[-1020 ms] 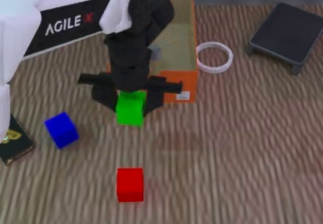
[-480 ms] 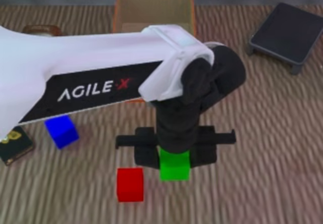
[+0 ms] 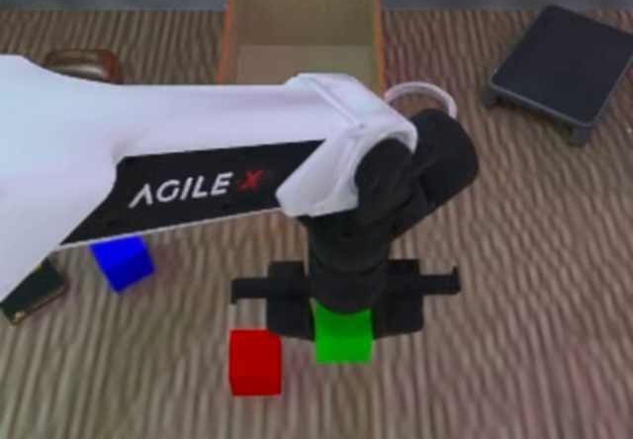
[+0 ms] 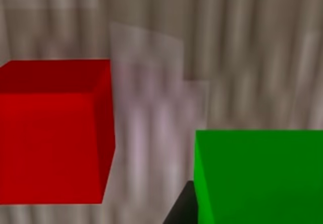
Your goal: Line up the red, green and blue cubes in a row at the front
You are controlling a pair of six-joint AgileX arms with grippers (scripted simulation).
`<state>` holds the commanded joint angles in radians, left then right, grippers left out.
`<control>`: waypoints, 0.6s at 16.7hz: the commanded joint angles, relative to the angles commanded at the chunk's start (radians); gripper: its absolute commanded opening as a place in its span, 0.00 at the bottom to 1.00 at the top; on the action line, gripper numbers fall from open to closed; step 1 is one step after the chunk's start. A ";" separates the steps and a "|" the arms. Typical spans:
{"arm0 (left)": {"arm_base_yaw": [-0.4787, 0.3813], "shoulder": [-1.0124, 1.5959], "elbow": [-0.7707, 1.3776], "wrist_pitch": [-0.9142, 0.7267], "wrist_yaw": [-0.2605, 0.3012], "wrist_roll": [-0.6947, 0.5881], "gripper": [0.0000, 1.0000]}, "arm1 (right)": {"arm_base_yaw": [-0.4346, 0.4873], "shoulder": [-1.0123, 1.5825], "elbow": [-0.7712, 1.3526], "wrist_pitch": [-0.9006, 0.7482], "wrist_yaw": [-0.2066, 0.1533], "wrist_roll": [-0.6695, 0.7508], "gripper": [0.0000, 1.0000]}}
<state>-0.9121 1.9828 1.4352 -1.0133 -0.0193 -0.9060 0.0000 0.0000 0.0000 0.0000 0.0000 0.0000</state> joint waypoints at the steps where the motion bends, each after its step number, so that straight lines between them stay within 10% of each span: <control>1: 0.000 0.014 -0.023 0.039 0.000 0.001 0.00 | 0.000 0.000 0.000 0.000 0.000 0.000 1.00; 10: 0.003 0.066 -0.111 0.181 0.000 -0.002 0.08 | 0.000 0.000 0.000 0.000 0.000 0.000 1.00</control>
<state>-0.9087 2.0486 1.3242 -0.8318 -0.0192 -0.9084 0.0000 0.0000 0.0000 0.0000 0.0000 0.0000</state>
